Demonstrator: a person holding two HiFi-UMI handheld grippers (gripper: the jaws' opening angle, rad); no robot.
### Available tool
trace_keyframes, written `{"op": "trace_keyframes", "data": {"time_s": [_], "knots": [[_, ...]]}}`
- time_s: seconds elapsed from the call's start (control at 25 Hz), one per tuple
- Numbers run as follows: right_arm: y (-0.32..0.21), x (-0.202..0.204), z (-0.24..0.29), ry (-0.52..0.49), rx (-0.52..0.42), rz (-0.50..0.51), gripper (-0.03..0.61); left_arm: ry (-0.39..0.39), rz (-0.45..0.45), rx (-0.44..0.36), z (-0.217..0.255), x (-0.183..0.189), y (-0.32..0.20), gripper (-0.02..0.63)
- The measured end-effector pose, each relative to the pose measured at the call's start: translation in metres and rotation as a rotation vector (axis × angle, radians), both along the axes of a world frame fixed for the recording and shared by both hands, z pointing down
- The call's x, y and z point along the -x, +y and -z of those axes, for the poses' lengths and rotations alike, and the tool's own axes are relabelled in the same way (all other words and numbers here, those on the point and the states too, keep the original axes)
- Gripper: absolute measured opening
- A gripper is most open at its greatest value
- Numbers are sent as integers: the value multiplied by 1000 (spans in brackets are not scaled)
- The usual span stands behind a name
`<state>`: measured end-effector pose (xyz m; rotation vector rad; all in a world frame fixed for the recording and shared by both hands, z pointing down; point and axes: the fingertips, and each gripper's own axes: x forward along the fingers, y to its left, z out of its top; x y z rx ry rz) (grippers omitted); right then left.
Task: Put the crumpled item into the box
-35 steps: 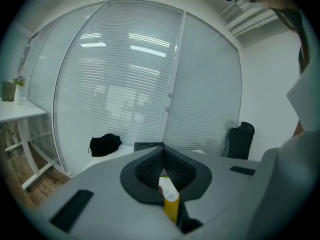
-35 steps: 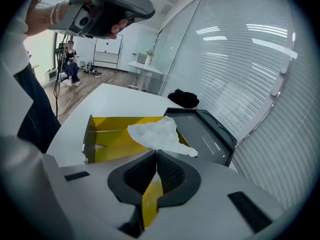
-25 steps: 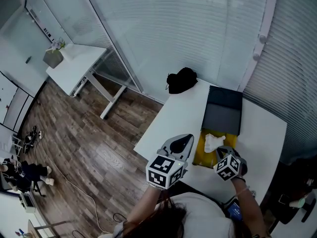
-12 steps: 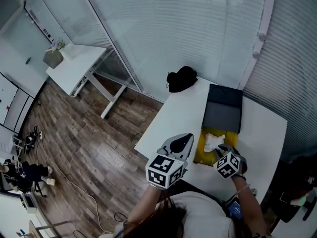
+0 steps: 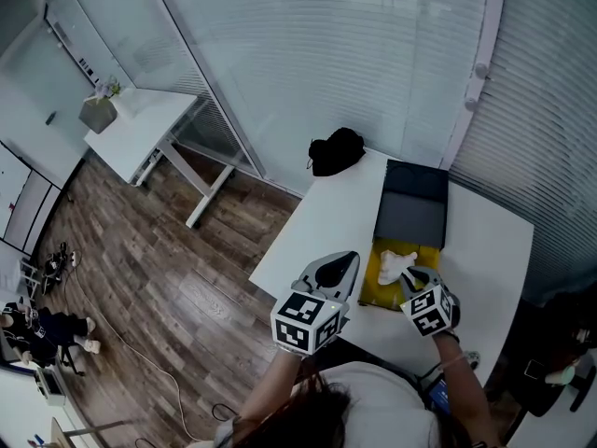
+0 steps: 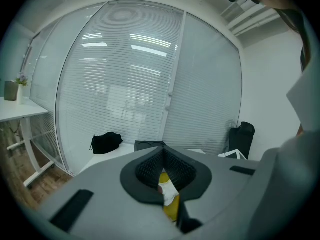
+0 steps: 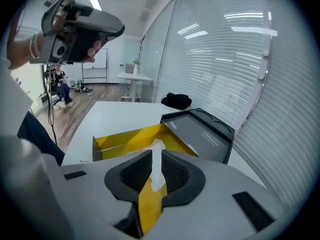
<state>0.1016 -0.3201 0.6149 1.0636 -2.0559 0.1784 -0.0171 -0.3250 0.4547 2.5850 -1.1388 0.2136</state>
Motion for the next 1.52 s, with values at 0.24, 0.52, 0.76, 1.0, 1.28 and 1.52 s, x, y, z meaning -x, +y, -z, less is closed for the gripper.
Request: {"op": "trace_keyframes", "data": {"time_s": [0.24,0.52,0.76,1.0,1.28,1.52], "knots": [[6,-3,31,-129,-44,-99,63,-2,7,-14,7,-3,9,17],[13,-13,70,-208,-132,-152,51,-1,27,-33,14,-6,18,17],[24,-17,106,-285,-202,-167,43,0,47,-47,19,-8,30,17],[41,-17,138,-356,-249,-155,35,-3,60,-52,22,-11,44,17],[62,-18,167,-405,-278,-133,28,-2,64,-67,28,-18,60,17],[83,-19,184,-417,-305,-119,28,-7,63,-78,33,-19,78,17]]}}
